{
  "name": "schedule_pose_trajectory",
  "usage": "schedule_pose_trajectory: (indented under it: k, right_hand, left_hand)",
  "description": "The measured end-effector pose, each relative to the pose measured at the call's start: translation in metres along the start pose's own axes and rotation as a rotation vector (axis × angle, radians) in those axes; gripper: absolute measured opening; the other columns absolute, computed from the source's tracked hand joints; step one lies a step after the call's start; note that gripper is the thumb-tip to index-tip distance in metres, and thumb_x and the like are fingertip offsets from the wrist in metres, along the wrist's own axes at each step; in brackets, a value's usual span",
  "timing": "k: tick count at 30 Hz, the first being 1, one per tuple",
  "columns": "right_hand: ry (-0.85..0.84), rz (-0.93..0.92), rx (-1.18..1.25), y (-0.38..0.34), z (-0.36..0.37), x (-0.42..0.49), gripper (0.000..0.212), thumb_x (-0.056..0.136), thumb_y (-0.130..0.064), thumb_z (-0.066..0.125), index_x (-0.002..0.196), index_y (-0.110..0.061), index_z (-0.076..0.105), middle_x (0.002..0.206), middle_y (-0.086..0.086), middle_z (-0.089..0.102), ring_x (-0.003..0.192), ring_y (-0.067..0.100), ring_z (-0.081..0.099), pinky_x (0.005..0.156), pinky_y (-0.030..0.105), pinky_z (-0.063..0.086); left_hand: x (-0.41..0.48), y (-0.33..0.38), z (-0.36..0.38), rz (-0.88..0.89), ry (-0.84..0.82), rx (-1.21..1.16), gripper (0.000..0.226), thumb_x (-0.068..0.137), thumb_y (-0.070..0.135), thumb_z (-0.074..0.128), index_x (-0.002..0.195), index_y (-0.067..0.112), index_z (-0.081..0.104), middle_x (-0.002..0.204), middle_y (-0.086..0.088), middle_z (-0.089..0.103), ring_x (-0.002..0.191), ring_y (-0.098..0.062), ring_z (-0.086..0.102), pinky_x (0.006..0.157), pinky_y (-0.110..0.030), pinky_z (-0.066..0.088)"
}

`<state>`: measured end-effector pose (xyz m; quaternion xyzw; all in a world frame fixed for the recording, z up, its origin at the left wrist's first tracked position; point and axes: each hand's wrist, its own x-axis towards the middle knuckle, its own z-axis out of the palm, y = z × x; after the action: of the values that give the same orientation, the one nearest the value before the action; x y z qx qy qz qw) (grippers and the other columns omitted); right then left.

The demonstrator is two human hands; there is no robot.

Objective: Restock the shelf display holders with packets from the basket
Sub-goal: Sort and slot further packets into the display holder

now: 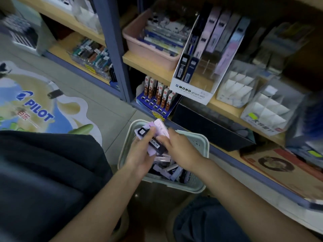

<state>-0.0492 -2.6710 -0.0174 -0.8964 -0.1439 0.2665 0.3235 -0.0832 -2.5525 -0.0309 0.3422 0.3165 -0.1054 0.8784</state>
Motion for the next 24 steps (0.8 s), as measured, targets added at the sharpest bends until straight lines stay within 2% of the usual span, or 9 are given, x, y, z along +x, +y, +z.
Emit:
schedule_pose_trajectory:
  k: [2, 5, 8, 11, 14, 16, 20, 22, 24]
  right_hand:
    - [-0.014, -0.011, -0.096, -0.009, -0.005, -0.012, 0.03, 0.1, -0.042, 0.03, 0.1, -0.014, 0.038, 0.096, 0.015, 0.058, 0.081, 0.028, 0.054, 0.067, 0.038, 0.041]
    - [-0.03, -0.033, -0.177, -0.018, -0.013, -0.031, 0.032, 0.102, -0.038, 0.027, 0.113, -0.011, 0.038, 0.102, 0.009, 0.047, 0.083, 0.024, 0.048, 0.065, 0.033, 0.033]
    - [0.004, -0.068, -0.25, -0.028, -0.026, -0.048, 0.036, 0.101, -0.038, 0.026, 0.121, -0.01, 0.037, 0.101, 0.002, 0.034, 0.082, 0.022, 0.048, 0.07, 0.038, 0.042]
    - [0.061, -0.062, -0.26, -0.037, -0.037, -0.059, 0.041, 0.101, -0.04, 0.025, 0.128, -0.011, 0.036, 0.106, 0.002, 0.035, 0.083, 0.02, 0.048, 0.072, 0.035, 0.042]
    - [0.117, -0.06, -0.264, -0.046, -0.047, -0.065, 0.045, 0.1, -0.043, 0.025, 0.133, -0.012, 0.034, 0.111, 0.005, 0.039, 0.086, 0.02, 0.05, 0.073, 0.035, 0.042]
    - [0.132, -0.084, -0.246, -0.055, -0.055, -0.069, 0.049, 0.099, -0.047, 0.027, 0.135, -0.015, 0.032, 0.113, 0.004, 0.038, 0.094, 0.023, 0.052, 0.076, 0.035, 0.043]
    - [0.147, -0.137, -0.107, -0.069, -0.073, -0.072, 0.045, 0.097, -0.047, 0.029, 0.129, -0.017, 0.038, 0.109, 0.001, 0.038, 0.095, 0.015, 0.051, 0.081, 0.031, 0.043]
    - [0.219, -0.212, 0.039, -0.073, -0.081, -0.068, 0.033, 0.101, -0.037, 0.029, 0.119, -0.016, 0.047, 0.1, -0.003, 0.045, 0.084, 0.002, 0.047, 0.073, 0.02, 0.038]
    - [0.284, -0.228, 0.232, -0.076, -0.09, -0.063, 0.027, 0.102, -0.028, 0.03, 0.102, -0.014, 0.054, 0.077, -0.013, 0.05, 0.065, 0.0, 0.044, 0.062, 0.016, 0.033]
  left_hand:
    - [-0.007, 0.0, 0.009, 0.008, 0.016, 0.026, 0.017, 0.09, 0.018, 0.055, 0.1, 0.007, 0.063, 0.097, -0.015, 0.068, 0.081, -0.021, 0.067, 0.067, -0.031, 0.057]
    - [-0.018, 0.004, 0.02, 0.021, -0.01, 0.096, 0.012, 0.093, 0.018, 0.053, 0.094, 0.009, 0.062, 0.087, -0.013, 0.067, 0.069, -0.019, 0.067, 0.059, -0.031, 0.056]
    - [-0.029, 0.012, 0.031, 0.053, -0.054, 0.161, 0.015, 0.092, 0.022, 0.055, 0.093, 0.008, 0.059, 0.083, -0.011, 0.066, 0.063, -0.017, 0.066, 0.052, -0.027, 0.053]
    - [-0.04, 0.019, 0.044, 0.072, -0.094, 0.177, 0.016, 0.089, 0.021, 0.058, 0.097, 0.007, 0.059, 0.08, -0.008, 0.067, 0.062, -0.015, 0.066, 0.051, -0.025, 0.053]
    - [-0.05, 0.026, 0.058, 0.112, -0.104, 0.186, 0.037, 0.082, 0.014, 0.066, 0.115, 0.001, 0.056, 0.082, -0.008, 0.067, 0.061, -0.014, 0.066, 0.05, -0.024, 0.052]
    - [-0.054, 0.034, 0.066, 0.131, -0.079, 0.189, 0.04, 0.08, 0.01, 0.068, 0.117, -0.002, 0.058, 0.087, -0.011, 0.07, 0.064, -0.015, 0.067, 0.054, -0.025, 0.055]
    - [-0.052, 0.059, 0.082, 0.158, 0.0, 0.182, 0.02, 0.085, 0.009, 0.064, 0.105, 0.004, 0.062, 0.078, -0.009, 0.068, 0.061, -0.017, 0.064, 0.051, -0.027, 0.055]
    - [-0.047, 0.073, 0.09, 0.179, 0.025, 0.212, 0.018, 0.084, 0.009, 0.065, 0.101, 0.008, 0.059, 0.077, -0.009, 0.065, 0.06, -0.018, 0.063, 0.049, -0.028, 0.055]
    - [-0.043, 0.085, 0.099, 0.211, 0.013, 0.272, 0.016, 0.084, 0.009, 0.066, 0.098, 0.009, 0.058, 0.078, -0.01, 0.064, 0.063, -0.021, 0.063, 0.052, -0.032, 0.055]
